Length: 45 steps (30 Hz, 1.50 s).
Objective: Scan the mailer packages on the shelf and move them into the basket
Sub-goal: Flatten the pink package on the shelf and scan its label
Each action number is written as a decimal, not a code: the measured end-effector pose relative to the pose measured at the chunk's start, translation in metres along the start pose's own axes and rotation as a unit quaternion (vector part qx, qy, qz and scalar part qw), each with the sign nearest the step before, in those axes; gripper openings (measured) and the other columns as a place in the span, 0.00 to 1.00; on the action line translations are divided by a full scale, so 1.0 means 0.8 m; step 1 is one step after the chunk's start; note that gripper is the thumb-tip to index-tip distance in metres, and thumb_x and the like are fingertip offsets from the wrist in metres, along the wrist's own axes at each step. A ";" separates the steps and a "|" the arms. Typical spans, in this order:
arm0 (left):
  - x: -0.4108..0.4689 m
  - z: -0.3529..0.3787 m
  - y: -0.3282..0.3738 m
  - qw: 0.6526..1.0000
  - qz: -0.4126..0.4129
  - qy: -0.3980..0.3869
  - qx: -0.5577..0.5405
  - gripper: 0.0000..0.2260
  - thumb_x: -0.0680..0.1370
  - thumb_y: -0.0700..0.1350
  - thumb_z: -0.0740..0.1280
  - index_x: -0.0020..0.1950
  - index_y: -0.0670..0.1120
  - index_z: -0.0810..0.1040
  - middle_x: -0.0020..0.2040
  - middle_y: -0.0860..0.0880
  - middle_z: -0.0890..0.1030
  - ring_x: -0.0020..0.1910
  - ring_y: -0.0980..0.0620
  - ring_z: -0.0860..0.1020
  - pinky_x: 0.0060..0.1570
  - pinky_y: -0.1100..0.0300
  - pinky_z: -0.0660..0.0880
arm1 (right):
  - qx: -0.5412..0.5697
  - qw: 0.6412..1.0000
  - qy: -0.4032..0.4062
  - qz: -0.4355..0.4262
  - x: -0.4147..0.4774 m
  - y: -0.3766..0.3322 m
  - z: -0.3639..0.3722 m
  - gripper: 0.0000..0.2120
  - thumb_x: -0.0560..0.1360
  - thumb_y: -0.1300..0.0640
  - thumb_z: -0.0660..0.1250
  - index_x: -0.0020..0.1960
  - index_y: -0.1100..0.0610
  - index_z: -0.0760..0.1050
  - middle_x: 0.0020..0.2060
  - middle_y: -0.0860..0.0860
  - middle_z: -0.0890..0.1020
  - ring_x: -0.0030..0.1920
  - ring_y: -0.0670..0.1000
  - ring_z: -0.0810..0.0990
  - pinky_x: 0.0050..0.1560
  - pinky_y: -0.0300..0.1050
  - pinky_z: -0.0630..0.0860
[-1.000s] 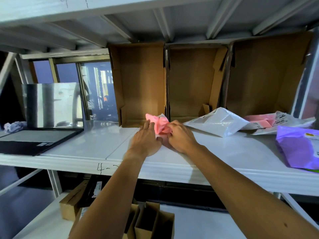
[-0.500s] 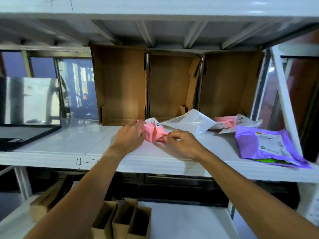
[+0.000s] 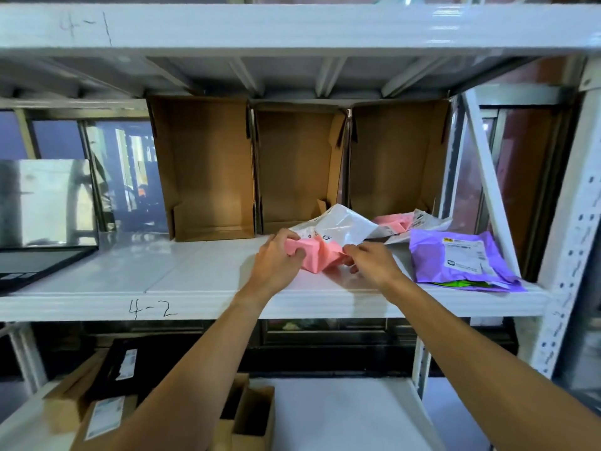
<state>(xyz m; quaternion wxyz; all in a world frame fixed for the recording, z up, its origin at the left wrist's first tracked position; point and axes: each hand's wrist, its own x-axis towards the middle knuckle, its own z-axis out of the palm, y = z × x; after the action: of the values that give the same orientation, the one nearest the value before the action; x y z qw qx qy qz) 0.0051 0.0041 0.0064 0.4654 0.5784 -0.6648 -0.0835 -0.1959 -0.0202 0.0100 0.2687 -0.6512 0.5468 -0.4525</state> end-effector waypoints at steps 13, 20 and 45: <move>0.004 0.003 -0.014 0.967 -0.164 0.002 -0.194 0.07 0.74 0.46 0.76 0.49 0.46 0.83 0.52 0.47 0.83 0.53 0.48 0.81 0.56 0.53 0.78 | 0.113 0.991 -0.061 0.045 -0.012 0.004 -0.012 0.15 0.79 0.51 0.59 0.54 0.58 0.80 0.42 0.54 0.87 0.42 0.55 0.85 0.52 0.50 0.80; -0.001 -0.003 -0.005 0.957 -0.172 -0.025 -0.230 0.22 0.73 0.32 0.72 0.62 0.47 0.72 0.50 0.45 0.83 0.49 0.49 0.83 0.44 0.60 0.79 | 0.124 0.989 -0.081 0.022 -0.017 0.007 -0.011 0.11 0.81 0.54 0.65 0.57 0.60 0.79 0.47 0.57 0.85 0.44 0.52 0.85 0.38 0.40 0.81; -0.001 -0.004 -0.010 0.965 -0.148 -0.109 -0.186 0.07 0.77 0.50 0.72 0.47 0.47 0.87 0.38 0.48 0.84 0.40 0.55 0.78 0.47 0.61 0.74 | 0.113 0.992 -0.054 0.024 -0.023 0.000 -0.010 0.14 0.82 0.49 0.62 0.62 0.55 0.77 0.55 0.47 0.82 0.53 0.44 0.79 0.42 0.36 0.73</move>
<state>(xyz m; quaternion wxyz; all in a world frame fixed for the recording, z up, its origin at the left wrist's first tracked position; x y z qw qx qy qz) 0.0130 0.0036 0.0022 0.4722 0.5609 -0.5910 -0.3363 -0.2029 -0.0013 0.0078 0.3803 -0.6264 0.4929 -0.4690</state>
